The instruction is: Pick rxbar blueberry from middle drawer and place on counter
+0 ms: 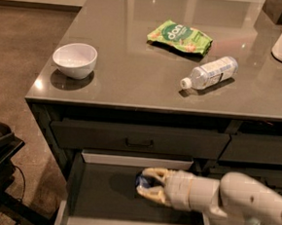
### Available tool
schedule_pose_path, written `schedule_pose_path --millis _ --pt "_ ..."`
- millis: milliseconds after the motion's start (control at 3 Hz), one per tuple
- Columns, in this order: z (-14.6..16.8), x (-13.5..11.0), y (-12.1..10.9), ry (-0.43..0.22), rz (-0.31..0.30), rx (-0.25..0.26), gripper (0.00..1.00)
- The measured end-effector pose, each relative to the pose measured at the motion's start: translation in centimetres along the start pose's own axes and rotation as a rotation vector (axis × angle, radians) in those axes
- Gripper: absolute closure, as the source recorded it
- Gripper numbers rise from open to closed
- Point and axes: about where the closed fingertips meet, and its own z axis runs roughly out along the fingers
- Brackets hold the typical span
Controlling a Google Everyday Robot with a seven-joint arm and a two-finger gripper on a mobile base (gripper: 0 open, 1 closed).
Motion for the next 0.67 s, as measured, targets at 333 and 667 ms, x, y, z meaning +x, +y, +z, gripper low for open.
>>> schedule_pose_path --millis 333,667 --pt "-2.5 -7.2 -2.3 0.016 -0.12 -0.07 1.0" --pt "-5.3 -15.6 -2.7 0.088 -0.264 -0.086 1.0"
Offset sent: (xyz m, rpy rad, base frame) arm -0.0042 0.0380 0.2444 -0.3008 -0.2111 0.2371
